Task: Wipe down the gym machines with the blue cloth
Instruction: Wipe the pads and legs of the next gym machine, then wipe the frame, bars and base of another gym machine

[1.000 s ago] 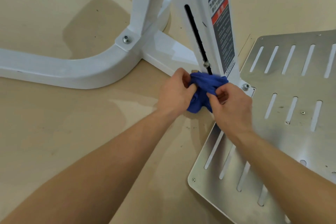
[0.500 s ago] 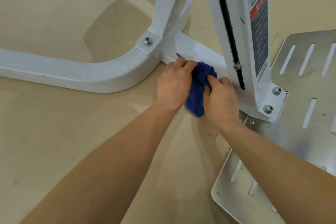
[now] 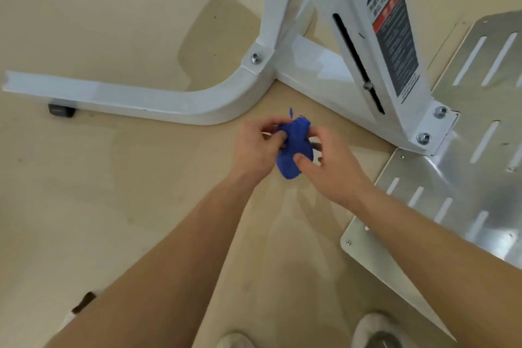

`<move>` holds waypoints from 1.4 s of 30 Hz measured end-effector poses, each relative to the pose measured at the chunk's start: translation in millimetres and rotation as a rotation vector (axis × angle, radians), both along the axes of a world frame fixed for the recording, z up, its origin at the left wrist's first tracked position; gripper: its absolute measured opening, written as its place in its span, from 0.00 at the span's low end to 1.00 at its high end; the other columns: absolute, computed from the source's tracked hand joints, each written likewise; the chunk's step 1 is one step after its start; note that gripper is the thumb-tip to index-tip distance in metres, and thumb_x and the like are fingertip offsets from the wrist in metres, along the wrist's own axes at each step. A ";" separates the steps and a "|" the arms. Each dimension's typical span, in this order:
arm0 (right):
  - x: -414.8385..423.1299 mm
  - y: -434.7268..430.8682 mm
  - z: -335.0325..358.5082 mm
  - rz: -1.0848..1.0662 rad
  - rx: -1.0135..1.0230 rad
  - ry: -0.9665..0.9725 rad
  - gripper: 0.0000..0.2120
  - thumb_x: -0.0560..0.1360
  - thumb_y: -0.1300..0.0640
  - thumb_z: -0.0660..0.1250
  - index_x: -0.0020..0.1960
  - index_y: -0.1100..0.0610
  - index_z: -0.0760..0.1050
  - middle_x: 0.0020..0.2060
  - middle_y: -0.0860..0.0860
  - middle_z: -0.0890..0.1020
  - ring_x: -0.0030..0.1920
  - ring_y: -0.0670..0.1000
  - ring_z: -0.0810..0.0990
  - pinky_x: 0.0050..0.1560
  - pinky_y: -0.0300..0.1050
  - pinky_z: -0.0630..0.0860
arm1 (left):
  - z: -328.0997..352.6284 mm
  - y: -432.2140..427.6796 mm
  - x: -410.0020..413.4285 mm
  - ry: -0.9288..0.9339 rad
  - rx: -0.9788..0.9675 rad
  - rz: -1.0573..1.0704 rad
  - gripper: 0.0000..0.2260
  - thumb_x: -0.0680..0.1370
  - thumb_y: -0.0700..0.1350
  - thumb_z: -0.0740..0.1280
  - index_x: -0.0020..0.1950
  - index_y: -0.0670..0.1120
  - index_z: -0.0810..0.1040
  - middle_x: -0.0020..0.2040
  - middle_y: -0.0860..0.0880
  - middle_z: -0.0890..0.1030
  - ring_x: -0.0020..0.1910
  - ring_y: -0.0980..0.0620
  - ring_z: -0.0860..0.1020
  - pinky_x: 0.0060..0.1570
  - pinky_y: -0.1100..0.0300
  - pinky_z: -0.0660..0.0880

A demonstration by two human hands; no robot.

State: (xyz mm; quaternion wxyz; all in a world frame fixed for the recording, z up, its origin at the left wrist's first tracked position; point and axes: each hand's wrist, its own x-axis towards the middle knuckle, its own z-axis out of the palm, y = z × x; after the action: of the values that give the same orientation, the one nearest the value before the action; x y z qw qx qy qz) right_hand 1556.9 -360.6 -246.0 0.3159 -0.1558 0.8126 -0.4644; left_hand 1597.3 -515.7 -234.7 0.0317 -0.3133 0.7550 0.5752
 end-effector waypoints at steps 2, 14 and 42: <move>19.5 9.4 21.5 -0.064 -0.071 -0.093 0.20 0.75 0.54 0.70 0.64 0.47 0.68 0.59 0.39 0.76 0.56 0.42 0.79 0.53 0.42 0.76 | 20.5 14.1 17.7 -0.020 0.090 0.027 0.15 0.75 0.33 0.64 0.52 0.50 0.84 0.44 0.45 0.85 0.40 0.47 0.84 0.44 0.51 0.82; 46.6 51.6 132.2 -0.040 0.315 0.049 0.11 0.75 0.65 0.62 0.53 0.52 0.71 0.43 0.51 0.80 0.42 0.56 0.79 0.45 0.57 0.78 | 110.8 35.6 86.5 -0.544 -0.318 -0.266 0.19 0.79 0.49 0.62 0.71 0.51 0.72 0.62 0.52 0.80 0.60 0.49 0.77 0.59 0.54 0.74; 106.5 -11.7 641.8 0.553 0.518 0.174 0.17 0.76 0.62 0.61 0.64 0.52 0.74 0.47 0.53 0.82 0.46 0.56 0.80 0.48 0.53 0.79 | 597.4 -2.3 236.0 -0.690 -0.311 -0.098 0.15 0.79 0.50 0.60 0.64 0.51 0.77 0.61 0.48 0.80 0.58 0.47 0.77 0.54 0.56 0.74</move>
State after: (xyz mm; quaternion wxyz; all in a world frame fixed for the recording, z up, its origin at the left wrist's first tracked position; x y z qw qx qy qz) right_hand 1663.4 -372.3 395.8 0.3879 -0.3226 0.8541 -0.1261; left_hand 1833.4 -518.0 362.7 0.2636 -0.4530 0.7923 0.3123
